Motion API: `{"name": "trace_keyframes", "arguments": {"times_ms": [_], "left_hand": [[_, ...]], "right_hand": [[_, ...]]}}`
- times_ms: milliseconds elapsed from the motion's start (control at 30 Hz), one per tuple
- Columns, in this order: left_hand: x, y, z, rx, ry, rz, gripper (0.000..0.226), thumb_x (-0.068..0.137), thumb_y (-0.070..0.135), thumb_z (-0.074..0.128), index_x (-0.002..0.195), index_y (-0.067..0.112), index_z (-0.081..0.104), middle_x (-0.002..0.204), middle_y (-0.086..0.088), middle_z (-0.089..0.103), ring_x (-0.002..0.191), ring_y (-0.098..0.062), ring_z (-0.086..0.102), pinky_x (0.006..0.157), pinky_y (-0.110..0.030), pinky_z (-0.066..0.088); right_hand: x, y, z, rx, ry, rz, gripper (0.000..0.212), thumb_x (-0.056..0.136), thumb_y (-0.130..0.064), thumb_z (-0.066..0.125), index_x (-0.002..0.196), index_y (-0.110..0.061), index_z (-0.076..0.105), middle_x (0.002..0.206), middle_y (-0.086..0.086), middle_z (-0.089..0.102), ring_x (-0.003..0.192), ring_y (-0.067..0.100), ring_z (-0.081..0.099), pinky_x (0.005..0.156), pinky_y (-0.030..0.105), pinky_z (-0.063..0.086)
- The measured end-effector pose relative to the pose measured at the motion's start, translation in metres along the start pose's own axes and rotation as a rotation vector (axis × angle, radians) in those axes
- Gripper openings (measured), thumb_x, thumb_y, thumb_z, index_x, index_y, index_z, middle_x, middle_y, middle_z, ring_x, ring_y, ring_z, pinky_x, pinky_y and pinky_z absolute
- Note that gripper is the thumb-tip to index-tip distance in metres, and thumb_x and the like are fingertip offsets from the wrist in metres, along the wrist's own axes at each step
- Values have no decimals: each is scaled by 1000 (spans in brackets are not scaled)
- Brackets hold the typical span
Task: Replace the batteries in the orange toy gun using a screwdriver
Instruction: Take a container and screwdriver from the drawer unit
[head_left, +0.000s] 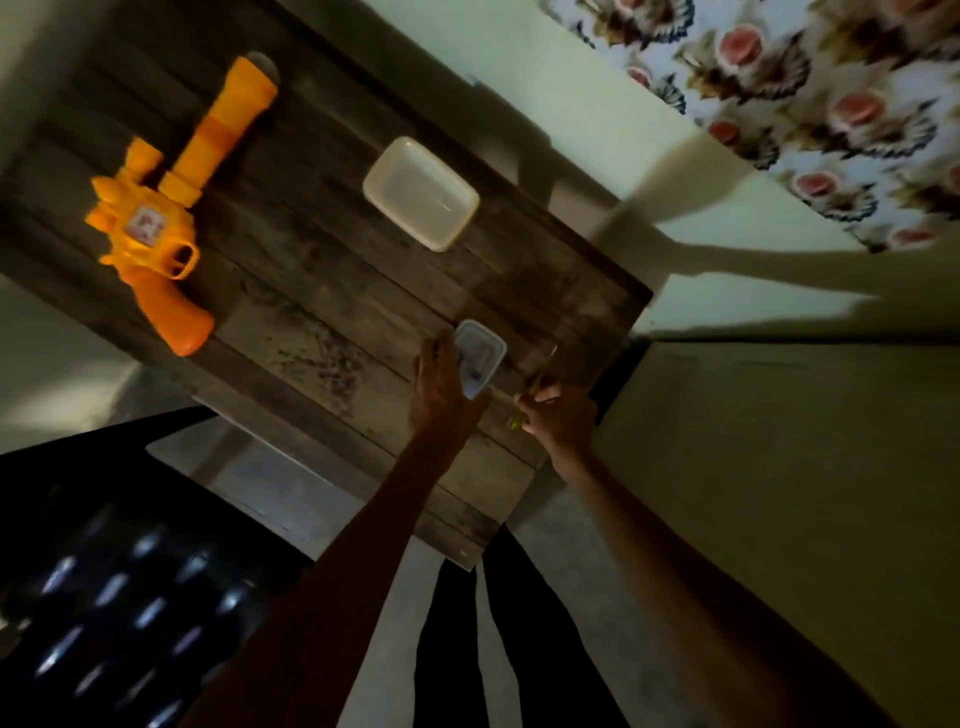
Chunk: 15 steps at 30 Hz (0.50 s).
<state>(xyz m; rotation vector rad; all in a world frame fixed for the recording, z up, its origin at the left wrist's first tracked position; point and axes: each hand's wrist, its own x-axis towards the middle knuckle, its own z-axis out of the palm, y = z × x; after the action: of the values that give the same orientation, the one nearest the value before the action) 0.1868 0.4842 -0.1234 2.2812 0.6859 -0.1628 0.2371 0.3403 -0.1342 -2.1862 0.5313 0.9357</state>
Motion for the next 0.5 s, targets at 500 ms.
{"name": "trace_keyframes", "arguments": {"times_ms": [500], "left_hand": [[-4,2,3,113,19,7,85,67,34,80,134,-3,44,125,-21,52,112,-35,52,87,-43,51]], "right_hand": [[3,3,9,113,38,13,33,67,-46,79,72,-16,66,70,6,71,62,22,70,68,46,59]]}}
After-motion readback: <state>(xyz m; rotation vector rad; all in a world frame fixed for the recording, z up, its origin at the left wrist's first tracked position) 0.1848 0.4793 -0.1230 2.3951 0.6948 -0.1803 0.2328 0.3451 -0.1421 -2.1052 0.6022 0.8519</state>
